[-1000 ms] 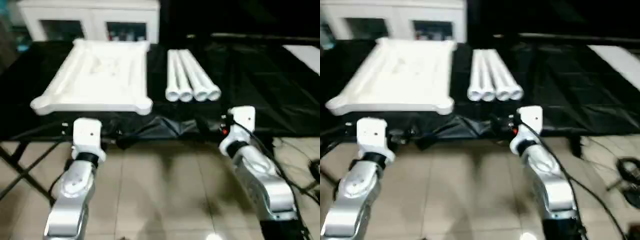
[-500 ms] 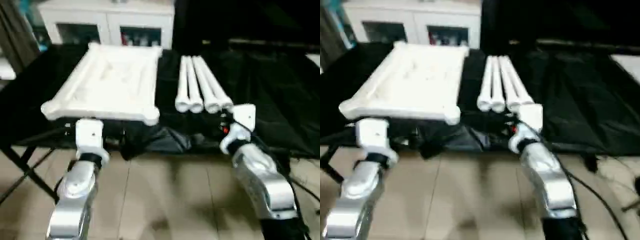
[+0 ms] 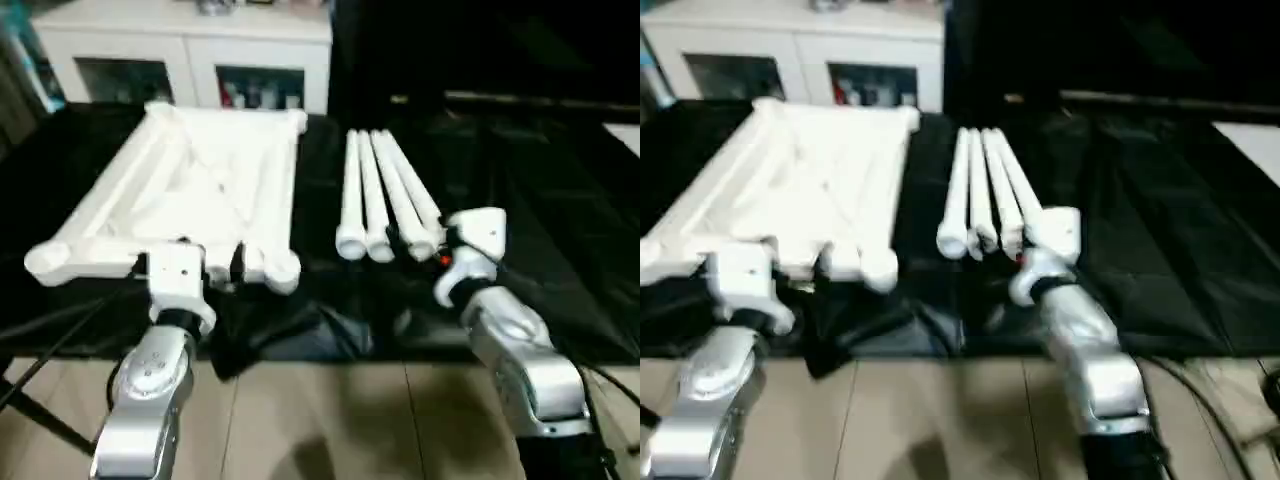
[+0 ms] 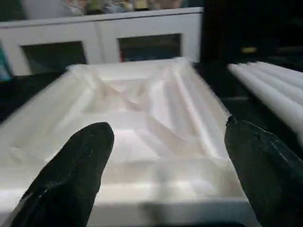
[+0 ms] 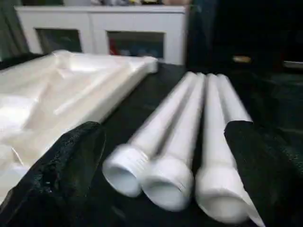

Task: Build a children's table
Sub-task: Move to table

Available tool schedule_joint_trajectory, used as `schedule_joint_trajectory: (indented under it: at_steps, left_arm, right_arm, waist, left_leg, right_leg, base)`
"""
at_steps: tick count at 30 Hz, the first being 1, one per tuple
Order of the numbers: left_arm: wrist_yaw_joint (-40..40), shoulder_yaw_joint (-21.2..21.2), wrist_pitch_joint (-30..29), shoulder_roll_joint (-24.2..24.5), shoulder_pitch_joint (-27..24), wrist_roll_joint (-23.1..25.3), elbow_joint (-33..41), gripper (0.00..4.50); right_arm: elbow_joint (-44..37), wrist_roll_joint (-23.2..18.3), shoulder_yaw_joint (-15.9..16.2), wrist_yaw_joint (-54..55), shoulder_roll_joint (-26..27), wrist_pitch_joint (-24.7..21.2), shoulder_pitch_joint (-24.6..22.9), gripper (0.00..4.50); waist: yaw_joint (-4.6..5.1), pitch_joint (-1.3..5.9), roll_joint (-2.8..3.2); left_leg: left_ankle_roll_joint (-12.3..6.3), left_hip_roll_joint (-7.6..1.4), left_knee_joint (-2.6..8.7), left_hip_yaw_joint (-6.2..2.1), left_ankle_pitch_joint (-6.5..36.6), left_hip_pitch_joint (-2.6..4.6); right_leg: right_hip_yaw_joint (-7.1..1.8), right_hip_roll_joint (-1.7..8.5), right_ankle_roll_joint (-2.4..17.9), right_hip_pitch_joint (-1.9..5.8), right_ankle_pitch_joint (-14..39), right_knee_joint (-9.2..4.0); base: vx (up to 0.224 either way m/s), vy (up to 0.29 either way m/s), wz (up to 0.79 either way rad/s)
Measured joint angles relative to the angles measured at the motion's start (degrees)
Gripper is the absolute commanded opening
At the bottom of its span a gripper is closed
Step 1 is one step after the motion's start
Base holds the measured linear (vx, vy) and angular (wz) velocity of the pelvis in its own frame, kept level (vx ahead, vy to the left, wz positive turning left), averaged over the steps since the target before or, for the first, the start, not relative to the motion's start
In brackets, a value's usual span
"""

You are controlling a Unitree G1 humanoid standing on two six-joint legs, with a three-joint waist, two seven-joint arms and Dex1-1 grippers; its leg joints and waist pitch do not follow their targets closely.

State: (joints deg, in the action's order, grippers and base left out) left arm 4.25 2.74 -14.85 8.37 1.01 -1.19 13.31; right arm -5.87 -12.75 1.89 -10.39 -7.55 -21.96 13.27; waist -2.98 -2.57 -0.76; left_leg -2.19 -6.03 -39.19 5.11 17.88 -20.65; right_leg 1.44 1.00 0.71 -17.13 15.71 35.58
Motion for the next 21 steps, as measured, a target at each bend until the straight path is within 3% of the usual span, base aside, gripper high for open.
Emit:
schedule_joint_trajectory:
  at_steps: [1, 2, 3, 4, 5, 6, 7, 8, 9, 10, 11, 12, 13, 14, 15, 16, 17, 18, 19, 20, 21]
  left_arm:
    - [0.0, 0.5, 0.0, 0.3, 0.0, 0.0, 0.1, 4.28]
    - [0.0, 1.0, 0.0, 0.6, -0.2, 0.0, 0.1, 4.28]
    - [0.0, 1.9, 0.0, 1.1, -0.2, 0.1, 0.1, 4.28]
    - [0.0, 2.5, 0.0, 1.6, -0.1, 0.2, -0.2, 4.28]
    - [0.0, 2.5, 0.0, 1.7, 0.0, 0.2, -0.2, 4.28]
    - [0.0, 2.5, 0.0, 1.7, 0.2, 0.2, -0.1, 4.28]
    - [0.1, 2.5, 0.0, 1.8, 0.4, 0.2, -0.1, 4.28]
    - [0.3, 2.4, 0.0, 1.9, 0.6, 0.2, -0.2, 4.28]
    - [0.4, 2.1, 0.0, 1.8, 0.9, 0.2, -0.2, 4.28]
    - [0.5, 1.8, 0.1, 1.7, 1.3, 0.2, -0.2, 4.28]
    - [0.6, 0.7, 0.0, 1.0, 1.4, 0.2, -0.5, 4.28]
    - [0.9, -0.2, 0.1, 0.8, 1.5, 0.1, -0.5, 4.28]
    - [1.2, -0.4, 0.1, 0.8, 1.5, 0.1, -0.5, 4.28]
    - [1.2, -0.4, 0.1, 0.9, 1.8, 0.1, -0.5, 4.28]
    - [1.2, -0.4, 0.1, 0.9, 1.8, 0.1, -0.5, 4.28]
    - [1.4, -0.4, 0.1, 1.0, 1.8, 0.1, -0.5, 4.28]
    - [1.5, -0.4, 0.1, 1.0, 1.9, 0.1, -0.5, 4.28]
    - [1.8, -0.3, 0.2, 1.5, 1.8, 0.0, -0.5, 4.28]
    - [1.9, 0.3, 0.2, 2.3, 1.4, -0.1, -0.6, 4.28]
    - [2.5, 1.3, 0.2, 2.9, 1.4, -0.4, -0.7, 4.28]
    - [3.5, 1.4, 0.2, 3.3, 1.4, -1.0, -0.7, 4.28]
  right_arm:
    - [-0.1, 0.0, 0.3, -0.1, 0.1, 0.0, 0.0, 4.50]
    - [0.0, -0.1, 0.9, -0.1, 0.9, 0.0, 0.0, 4.50]
    - [-0.1, -0.1, 2.0, -0.2, 1.6, 0.0, 0.5, 4.50]
    - [-0.2, -0.2, 2.8, -0.2, 1.9, 0.0, 0.7, 4.50]
    - [-0.2, -0.1, 2.7, -0.2, 1.7, 0.0, 0.7, 4.50]
    - [-0.2, -0.1, 2.7, -0.2, 1.6, 0.0, 0.8, 4.50]
    - [-0.2, -0.1, 2.6, -0.2, 1.7, 0.0, 0.8, 4.50]
    - [-0.2, -0.1, 2.5, -0.2, 1.7, 0.0, 0.7, 4.50]
    - [-0.2, -0.1, 2.2, -0.2, 1.7, 0.0, 0.7, 4.50]
    - [-0.2, -0.1, 1.7, -0.2, 1.5, 0.1, 0.6, 4.50]
    - [-0.1, -0.2, 0.9, -0.1, 1.3, 0.0, 0.0, 4.50]
    - [0.2, -0.1, 0.3, -0.1, 1.1, -0.1, -0.3, 4.50]
    - [0.3, -0.1, -0.5, 0.0, 1.0, -0.1, -0.3, 4.50]
    - [0.2, -0.2, -0.8, 0.0, 1.0, 0.0, -0.3, 4.50]
    - [0.2, -0.2, -0.8, -0.1, 1.0, 0.0, -0.3, 4.50]
    - [0.1, -0.3, -0.8, -0.1, 1.3, 0.0, -0.3, 4.50]
    - [-0.1, -0.5, -0.8, -0.1, 1.4, 0.0, -0.3, 4.50]
    - [-0.3, -0.7, -0.7, -0.2, 1.6, 0.1, -0.3, 4.50]
    - [-0.2, -1.0, 0.2, -0.2, 2.6, 0.0, -0.3, 4.50]
    - [-0.6, -1.5, 1.3, -0.9, 3.1, 0.0, -0.2, 4.50]
    - [-0.9, -2.3, 1.7, -1.7, 3.0, 0.0, -0.2, 4.50]
  waist:
    - [-0.25, -0.21, 1.52]
    - [0.02, -0.35, 1.92]
    - [0.68, -0.36, 1.54]
    - [1.29, -0.26, 1.14]
    - [1.38, -0.24, 1.16]
    - [1.64, -0.16, 1.05]
    - [2.37, 0.06, 0.49]
    - [2.91, 0.22, -0.14]
    - [3.28, 0.29, -1.18]
    - [3.24, 0.56, -3.10]
    - [3.04, 0.33, -2.65]
    - [2.42, 0.31, -1.95]
    - [1.92, 0.28, -1.62]
    - [1.51, 0.29, -1.50]
    - [1.11, 0.25, -1.14]
    - [0.56, 0.22, 0.10]
    - [0.29, 0.19, 1.08]
    - [0.13, 0.06, 2.84]
    - [0.61, -0.20, 3.20]
    - [1.23, 0.02, 2.70]
    - [1.34, 0.07, 2.67]
  left_leg:
    - [2.75, -1.40, 1.84, 0.01, -3.3, 0.25]
    - [3.24, -1.60, 1.70, -0.11, -3.2, 0.95]
    - [3.01, -0.98, 1.99, -0.34, -2.8, 1.19]
    - [2.54, -0.53, 2.20, -0.53, -2.4, 1.73]
    - [2.47, -0.50, 2.25, -0.57, -1.9, 2.27]
    - [2.40, -0.43, 2.27, -0.57, -1.3, 2.79]
    - [2.30, 0.00, 2.36, -0.38, -0.8, 3.26]
    - [2.31, 0.63, 2.56, 0.06, -0.4, 3.70]
    - [2.47, 1.41, 2.69, 0.73, 0.1, 4.39]
    - [2.58, 2.56, 2.40, 1.57, 1.0, 5.14]
    - [1.17, 2.30, 1.11, 1.58, 2.0, 5.52]
    - [-0.11, 2.14, -1.14, 1.04, 2.7, 5.13]
    - [0.08, 2.23, -4.30, 0.15, 2.6, 3.60]
    - [0.64, 2.21, -5.16, -0.16, 2.2, 2.31]
    - [1.49, 1.94, -4.90, -0.41, 1.7, 1.04]
    - [2.16, 0.79, -2.86, -0.51, 0.6, -0.51]
    - [2.32, -0.16, -0.58, -0.45, -0.1, -0.93]
    - [3.51, -1.93, 1.06, -0.45, -4.4, -1.04]
    - [3.11, -1.54, 1.00, -0.33, -3.3, -0.31]
    - [2.64, -1.11, 1.05, -0.42, -2.9, -0.14]
    - [2.26, -1.04, 1.05, -0.47, -2.6, 0.27]
  right_leg:
    - [1.44, -0.68, 0.0, 1.37, 0.3, -0.53]
    - [2.15, -0.43, 0.1, 1.43, 1.0, -0.31]
    - [2.31, 0.17, 1.7, 0.87, 2.5, 1.47]
    - [2.29, 0.44, 1.5, -0.62, 3.1, 5.20]
    - [2.36, 0.46, 0.9, -1.79, 3.0, 7.04]
    - [2.43, 0.55, 0.1, -3.05, 2.7, 7.59]
    - [2.45, 1.09, -1.0, -5.03, 2.0, 7.42]
    - [2.35, 1.93, -1.4, -6.35, 1.3, 7.04]
    - [1.99, 2.72, -0.7, -6.94, 0.0, 4.33]
    - [0.54, 3.67, -0.6, -6.19, -4.1, 2.10]
    - [0.15, 3.17, -0.4, -5.36, -2.7, 2.14]
    - [-0.02, 2.57, -0.1, -4.62, -2.3, 1.78]
    - [-0.09, 2.18, 0.0, -3.67, -1.9, 1.20]
    - [-0.07, 2.06, 0.0, -3.04, -1.5, 1.04]
    - [0.17, 1.91, 0.4, -2.24, -1.2, 0.83]
    - [1.00, 1.25, 0.3, -0.95, -0.7, 0.28]
    - [1.56, 0.70, 0.2, -0.24, -0.3, 0.12]
    - [2.74, -0.06, -0.2, 1.07, 0.5, 0.00]
    - [2.76, 0.36, 1.1, 0.89, 1.8, 1.41]
    - [2.36, 0.48, 2.0, -0.13, 2.7, 4.13]
    - [2.35, 0.44, 1.6, -1.24, 2.9, 6.37]
  base:
    - [0.178, 0.093, 0.00]
    - [0.178, 0.093, 0.00]
    - [0.206, 0.113, 0.03]
    - [0.209, 0.077, 0.06]
    - [0.209, 0.077, 0.06]
    - [0.192, 0.042, -0.05]
    - [0.172, 0.007, -0.09]
    - [0.172, 0.007, -0.09]
    - [0.166, -0.037, -0.01]
    - [0.162, -0.090, 0.04]
    - [0.162, -0.090, 0.04]
    - [0.180, -0.089, -0.02]
    - [0.200, -0.044, -0.10]
    - [0.200, -0.044, -0.10]
    - [0.186, -0.010, -0.06]
    - [0.182, 0.037, 0.02]
    - [0.182, 0.037, 0.02]
    - [0.205, 0.122, 0.04]
    - [0.221, 0.136, 0.00]
    - [0.221, 0.136, 0.00]
    - [0.204, 0.086, 0.01]
